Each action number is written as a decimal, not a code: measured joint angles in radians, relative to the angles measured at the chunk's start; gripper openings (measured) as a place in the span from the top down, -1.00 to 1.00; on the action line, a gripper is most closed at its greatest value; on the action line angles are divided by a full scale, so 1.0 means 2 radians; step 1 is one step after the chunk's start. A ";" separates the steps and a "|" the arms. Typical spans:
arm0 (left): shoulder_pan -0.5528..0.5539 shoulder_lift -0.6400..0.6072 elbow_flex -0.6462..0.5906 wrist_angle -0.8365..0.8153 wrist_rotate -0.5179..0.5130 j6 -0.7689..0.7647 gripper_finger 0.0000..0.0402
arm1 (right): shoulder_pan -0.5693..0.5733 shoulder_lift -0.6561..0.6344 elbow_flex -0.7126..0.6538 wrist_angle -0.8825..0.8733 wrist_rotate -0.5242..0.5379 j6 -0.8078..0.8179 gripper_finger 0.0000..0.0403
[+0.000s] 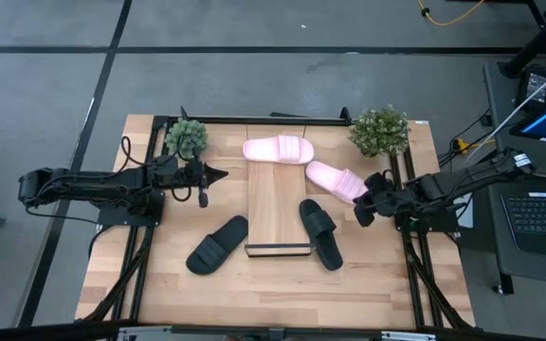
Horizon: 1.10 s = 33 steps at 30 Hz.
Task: Pick and place slides into the shelf
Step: Put the pink slides on the shelf
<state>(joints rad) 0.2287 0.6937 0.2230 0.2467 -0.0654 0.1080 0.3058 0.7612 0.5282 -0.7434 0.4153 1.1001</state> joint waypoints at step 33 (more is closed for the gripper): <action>0.000 0.000 0.000 -0.007 0.000 0.000 1.00 | -0.001 0.039 -0.070 0.049 0.007 0.066 0.31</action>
<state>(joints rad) 0.2285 0.6937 0.2230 0.2321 -0.0654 0.1085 0.3031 0.8383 0.3877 -0.6451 0.4300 1.2315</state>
